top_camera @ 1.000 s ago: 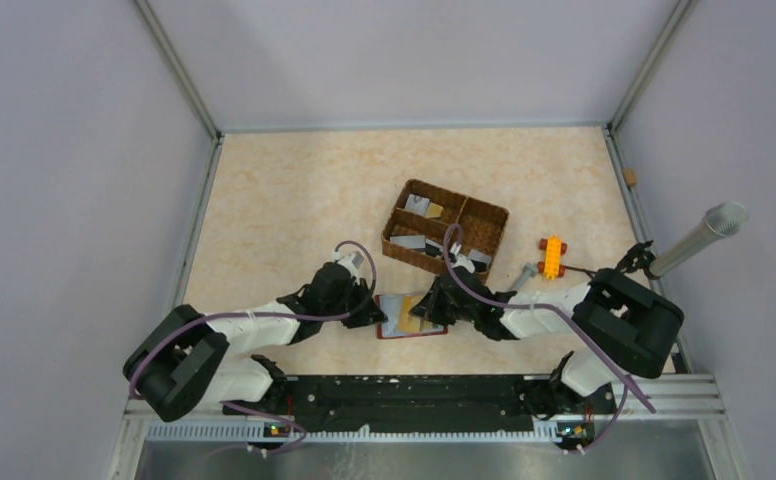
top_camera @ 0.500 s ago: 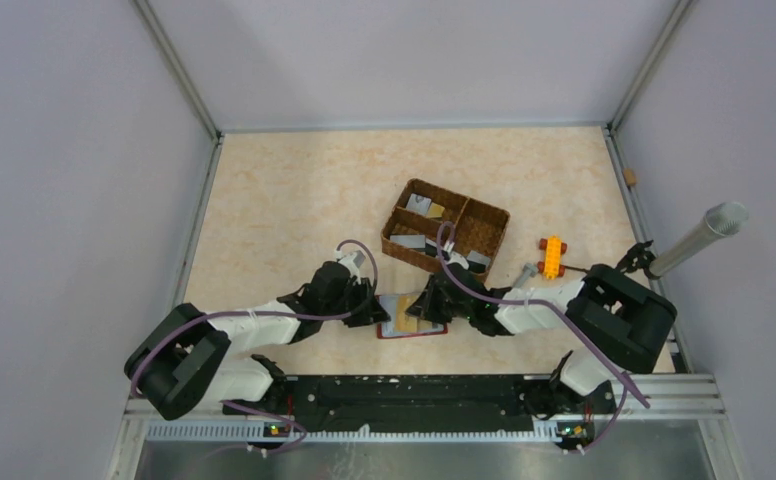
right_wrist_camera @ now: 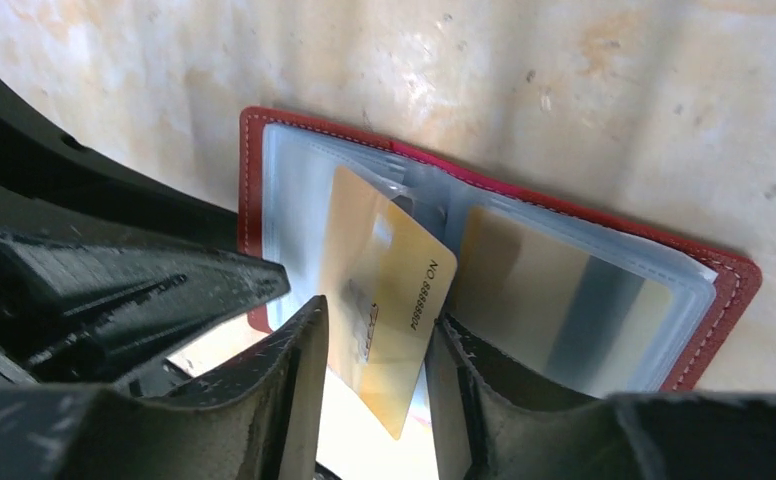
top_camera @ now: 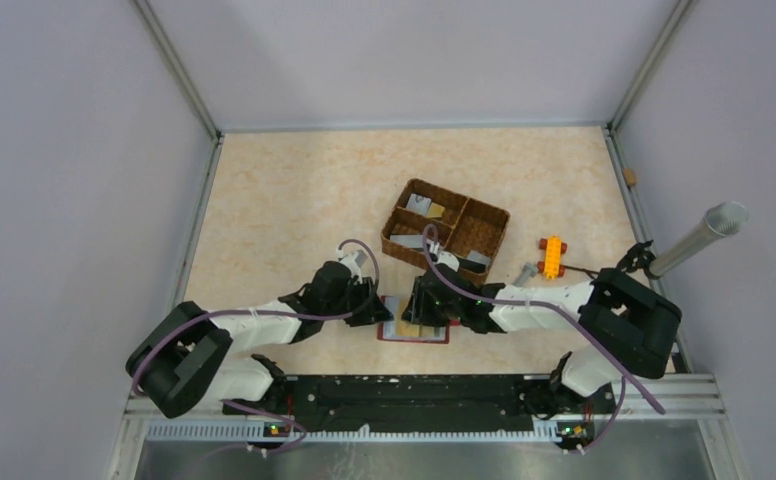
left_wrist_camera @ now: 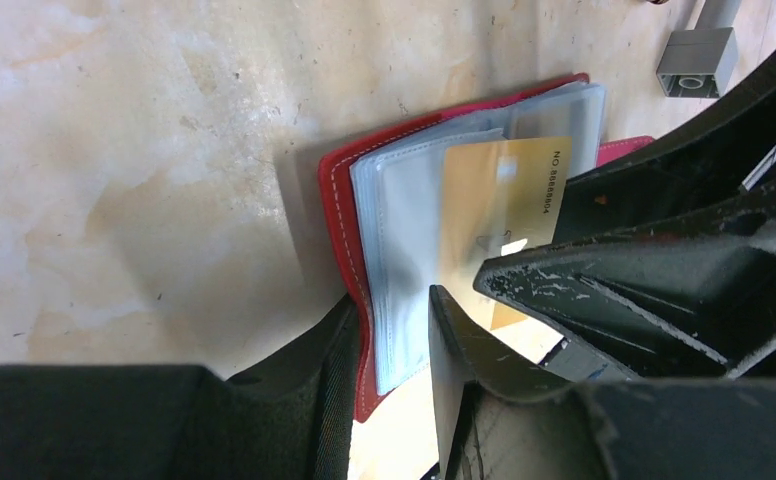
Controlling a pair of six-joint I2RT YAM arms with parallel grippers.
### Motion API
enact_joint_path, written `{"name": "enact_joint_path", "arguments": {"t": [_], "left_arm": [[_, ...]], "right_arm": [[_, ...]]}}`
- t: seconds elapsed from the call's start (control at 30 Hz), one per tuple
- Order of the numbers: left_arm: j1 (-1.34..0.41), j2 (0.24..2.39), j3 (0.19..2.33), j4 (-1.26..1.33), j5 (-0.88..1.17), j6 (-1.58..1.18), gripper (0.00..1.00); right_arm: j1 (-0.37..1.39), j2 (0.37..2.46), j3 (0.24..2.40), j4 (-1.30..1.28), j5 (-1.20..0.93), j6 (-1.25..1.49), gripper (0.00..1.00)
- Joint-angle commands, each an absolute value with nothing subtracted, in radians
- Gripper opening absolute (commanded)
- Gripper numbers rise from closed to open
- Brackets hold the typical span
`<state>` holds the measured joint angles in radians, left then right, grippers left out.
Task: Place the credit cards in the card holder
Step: Insert the credit card into the card holder.
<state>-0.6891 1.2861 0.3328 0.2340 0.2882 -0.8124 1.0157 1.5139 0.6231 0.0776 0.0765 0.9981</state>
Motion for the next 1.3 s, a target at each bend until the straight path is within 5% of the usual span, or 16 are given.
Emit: {"name": "enact_joint_path", "arguments": {"t": [0.0,0.6,0.9,1.27], "left_arm": [[-0.693,1.326,0.304,0.141,0.203,-0.779,0.34],[-0.694,1.289,0.303,0.152,0.222,-0.797,0.34],[-0.695,1.238,0.285,0.187,0.266,-0.842,0.5],[-0.717,1.303,0.25,0.371,0.348,-0.977,0.49]], "right_arm": [[1.047,1.493,0.647,-0.226,0.124,0.912,0.41],[1.069,1.343,0.765,-0.412,0.248,0.828,0.53],[1.073,1.366,0.786,-0.493,0.291,0.803,0.58],[1.073,1.389,0.707,-0.356,0.209,0.834,0.53]]}}
